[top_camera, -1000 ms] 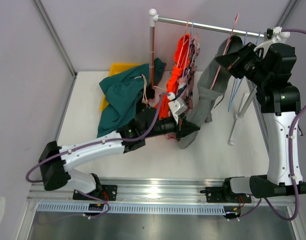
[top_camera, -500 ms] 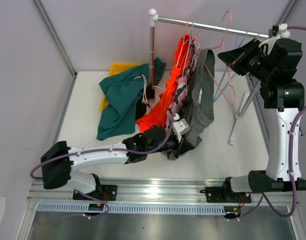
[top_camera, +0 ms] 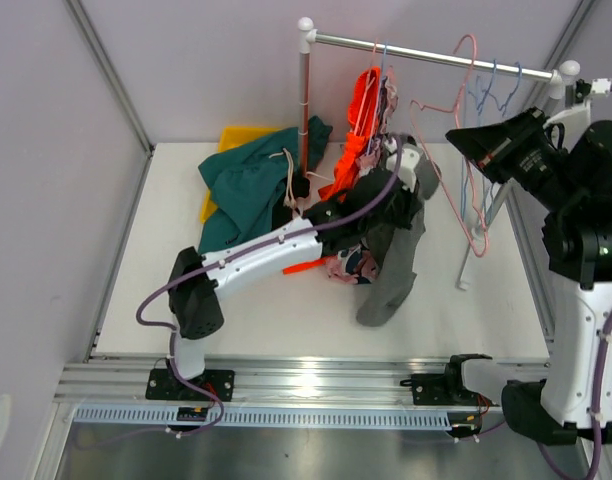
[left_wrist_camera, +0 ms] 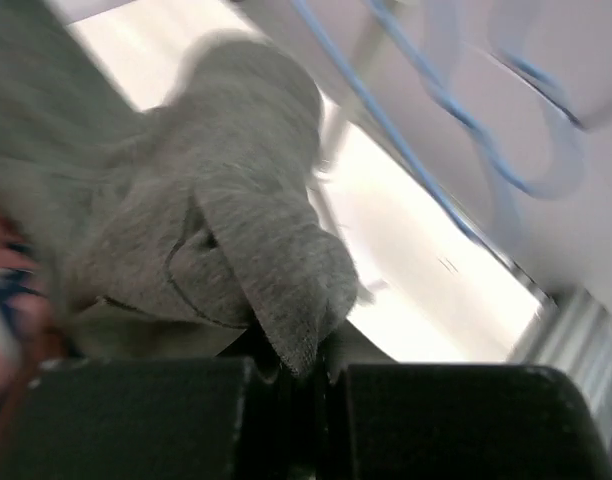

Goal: Remove the shorts from the hanger

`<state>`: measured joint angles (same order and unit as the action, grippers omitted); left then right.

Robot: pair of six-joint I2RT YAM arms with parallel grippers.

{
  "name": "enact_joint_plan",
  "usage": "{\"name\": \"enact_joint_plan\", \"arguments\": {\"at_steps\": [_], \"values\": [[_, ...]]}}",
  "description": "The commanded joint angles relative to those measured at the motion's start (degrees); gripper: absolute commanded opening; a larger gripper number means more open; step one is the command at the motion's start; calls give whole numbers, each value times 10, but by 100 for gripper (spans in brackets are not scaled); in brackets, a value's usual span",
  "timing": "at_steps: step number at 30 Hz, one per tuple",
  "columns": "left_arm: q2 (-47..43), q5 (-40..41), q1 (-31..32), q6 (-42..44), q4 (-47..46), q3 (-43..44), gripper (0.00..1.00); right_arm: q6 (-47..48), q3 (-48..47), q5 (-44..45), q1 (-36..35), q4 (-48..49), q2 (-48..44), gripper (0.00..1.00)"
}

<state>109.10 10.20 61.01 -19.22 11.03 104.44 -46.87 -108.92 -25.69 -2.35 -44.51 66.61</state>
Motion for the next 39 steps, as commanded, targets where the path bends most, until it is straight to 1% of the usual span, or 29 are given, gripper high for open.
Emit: {"name": "enact_joint_plan", "arguments": {"at_steps": [1, 2, 4, 5, 7, 8, 9, 10, 12, 13, 14, 15, 16, 19, 21, 24, 26, 28, 29, 31, 32, 33, 34, 35, 36, 37, 38, 39], "values": [[33, 33, -34, -46, 126, 57, 0, 11, -20, 12, 2, -16, -22, 0], [19, 26, -29, -44, 122, 46, 0, 20, -23, 16, 3, -19, -20, 0], [-8, 20, -18, -44, 108, -18, 0, 27, -34, 26, 4, -21, -5, 0], [-44, 21, 0, -44, 106, -52, 0, 31, -37, 28, 5, -19, 2, 0], [-87, 18, 19, -56, 107, -85, 0, 36, -38, 42, 5, -1, 17, 0], [-113, 19, 44, -61, 107, -133, 0, 40, -40, 51, 6, 5, 34, 0], [-168, 25, 56, -64, 110, -150, 0, 48, -41, 68, 6, 12, 43, 0], [-195, 36, 80, -71, 115, -178, 0, 50, -42, 77, 8, 27, 53, 0], [-247, 45, 99, -76, 131, -189, 0, 52, -44, 86, 16, 42, 84, 0], [-292, 52, 106, -78, 156, -190, 0, 51, -49, 88, 17, 57, 96, 0], [-312, 74, 120, -77, 170, -188, 0, 50, -52, 89, 17, 63, 107, 0], [-331, 82, 124, -76, 197, -190, 0, 46, -58, 88, 17, 69, 130, 0], [-367, 89, 125, -75, 208, -188, 0, 45, -63, 90, 18, 81, 140, 0], [-434, 124, 125, -66, 235, -190, 0, 45, -74, 102, 17, 102, 171, 0], [-456, 157, 125, -58, 246, -189, 0, 45, -80, 106, 34, 105, 185, 0], [-463, 213, 122, -29, 292, -140, 0, 44, -67, 102, 35, 104, 199, 0], [-456, 233, 105, 1, 305, -88, 0, 38, -42, 92, 35, 114, 184, 0], [-446, 221, 75, 31, 314, -47, 0, 36, 7, 88, 35, 129, 163, 0], [-439, 209, 30, 39, 317, -16, 0, 37, 25, 87, 35, 132, 139, 0], [-412, 163, -25, 66, 319, 17, 0, 38, 70, 86, 35, 137, 114, 0], [-400, 153, -79, 75, 319, 74, 0, 40, 84, 80, 35, 138, 93, 0], [-369, 147, -104, 87, 316, 95, 0, 44, 96, 77, 35, 137, 84, 0], [-349, 137, -126, 108, 317, 143, 0, 45, 115, 75, 35, 136, 74, 1], [-327, 127, -177, 114, 319, 204, 0, 46, 125, 67, 35, 136, 60, 6], [-300, 114, -203, 117, 330, 234, 0, 48, 136, 63, 35, 137, 52, 23], [-242, 90, -248, 124, 334, 307, 0, 49, 154, 59, 35, 137, 47, 42], [-212, 80, -267, 127, 334, 374, 0, 49, 162, 57, 35, 135, 41, 57], [-185, 76, -287, 132, 323, 422, 0, 50, 172, 54, 35, 137, 29, 75]]}}
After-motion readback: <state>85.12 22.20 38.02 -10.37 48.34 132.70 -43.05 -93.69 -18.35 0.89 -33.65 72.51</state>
